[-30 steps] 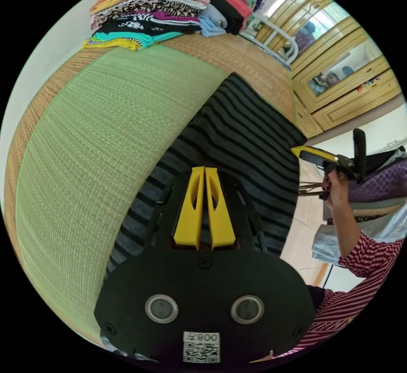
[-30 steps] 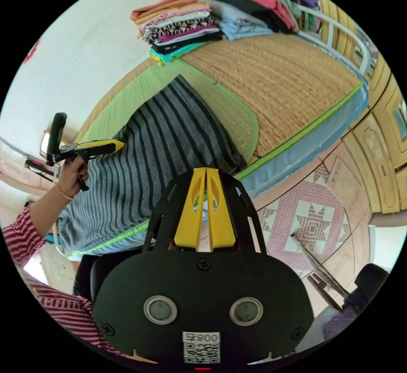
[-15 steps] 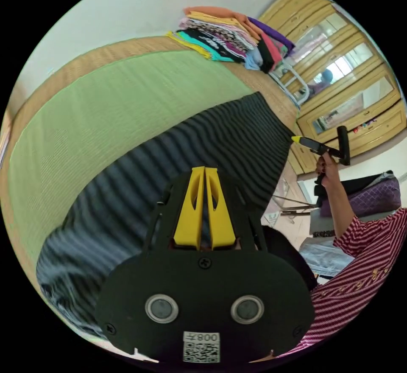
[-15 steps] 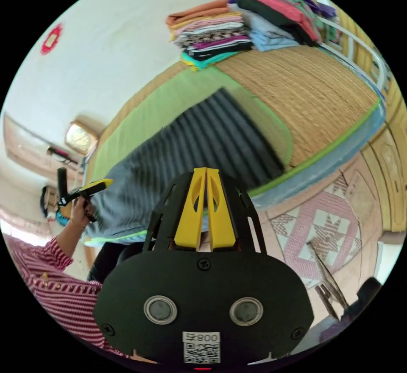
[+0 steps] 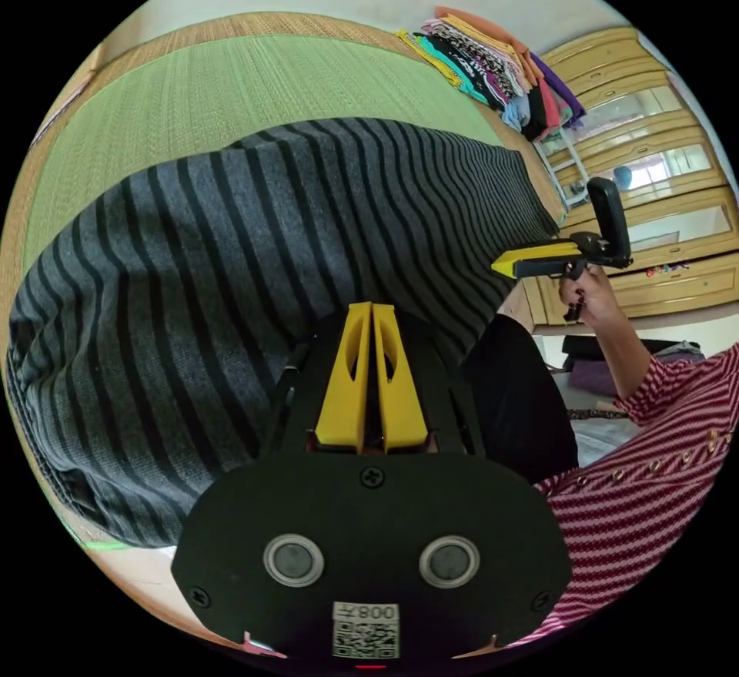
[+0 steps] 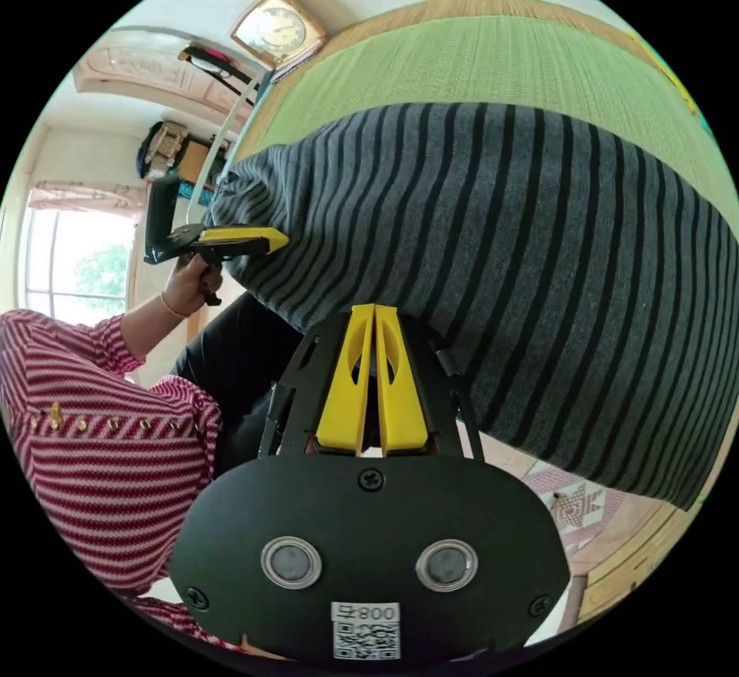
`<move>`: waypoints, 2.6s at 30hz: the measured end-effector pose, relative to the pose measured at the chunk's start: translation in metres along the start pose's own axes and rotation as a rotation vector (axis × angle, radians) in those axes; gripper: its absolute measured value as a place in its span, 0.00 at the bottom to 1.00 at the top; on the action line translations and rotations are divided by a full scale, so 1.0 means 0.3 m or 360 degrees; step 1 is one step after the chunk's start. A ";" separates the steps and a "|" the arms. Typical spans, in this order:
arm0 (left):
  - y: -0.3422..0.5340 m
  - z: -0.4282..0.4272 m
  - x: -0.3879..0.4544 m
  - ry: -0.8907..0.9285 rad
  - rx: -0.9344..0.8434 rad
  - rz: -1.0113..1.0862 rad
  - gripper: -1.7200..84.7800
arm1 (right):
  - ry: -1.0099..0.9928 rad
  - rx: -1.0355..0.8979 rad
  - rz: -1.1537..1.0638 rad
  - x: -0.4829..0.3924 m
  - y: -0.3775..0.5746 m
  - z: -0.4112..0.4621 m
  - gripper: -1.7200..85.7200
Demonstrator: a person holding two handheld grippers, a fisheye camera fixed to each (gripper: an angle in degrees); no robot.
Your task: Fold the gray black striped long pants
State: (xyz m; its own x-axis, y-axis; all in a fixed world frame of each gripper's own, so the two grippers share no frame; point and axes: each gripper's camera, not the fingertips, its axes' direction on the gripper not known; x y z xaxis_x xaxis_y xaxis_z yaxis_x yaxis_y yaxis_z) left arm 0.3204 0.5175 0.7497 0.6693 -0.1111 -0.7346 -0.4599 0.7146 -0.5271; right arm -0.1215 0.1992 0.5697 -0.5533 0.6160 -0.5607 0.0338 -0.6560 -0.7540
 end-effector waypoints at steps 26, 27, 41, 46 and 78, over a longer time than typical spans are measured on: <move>0.332 -0.520 -0.164 -0.0029 0.0097 0.0036 0.02 | -0.0049 0.0035 -0.0308 -0.356 -0.786 0.193 0.12; 0.338 -0.528 -0.163 -0.0028 0.0104 0.0037 0.02 | -0.0041 -0.0055 -0.0308 -0.364 -0.848 0.249 0.12; 0.344 -0.898 -0.132 0.0200 0.0583 0.0175 0.09 | -0.0107 -0.0047 -0.0468 -0.619 -0.575 0.438 0.08; 0.239 -0.820 -0.123 -0.0024 0.0153 0.0194 0.10 | -0.0257 0.0022 -0.0307 -0.608 -0.559 0.487 0.09; 0.139 -1.109 -0.015 0.0223 0.0241 0.0439 0.12 | -0.0340 0.0384 -0.0257 -0.732 -0.718 0.282 0.03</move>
State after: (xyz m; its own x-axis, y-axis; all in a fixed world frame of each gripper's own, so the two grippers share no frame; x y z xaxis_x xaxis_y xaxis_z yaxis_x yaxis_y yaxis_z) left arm 0.1040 0.3181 0.5890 0.4403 0.0142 -0.8978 -0.5133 0.8244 -0.2387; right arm -0.0777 0.1683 0.8844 -0.6977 0.6317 -0.3379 -0.2513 -0.6575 -0.7103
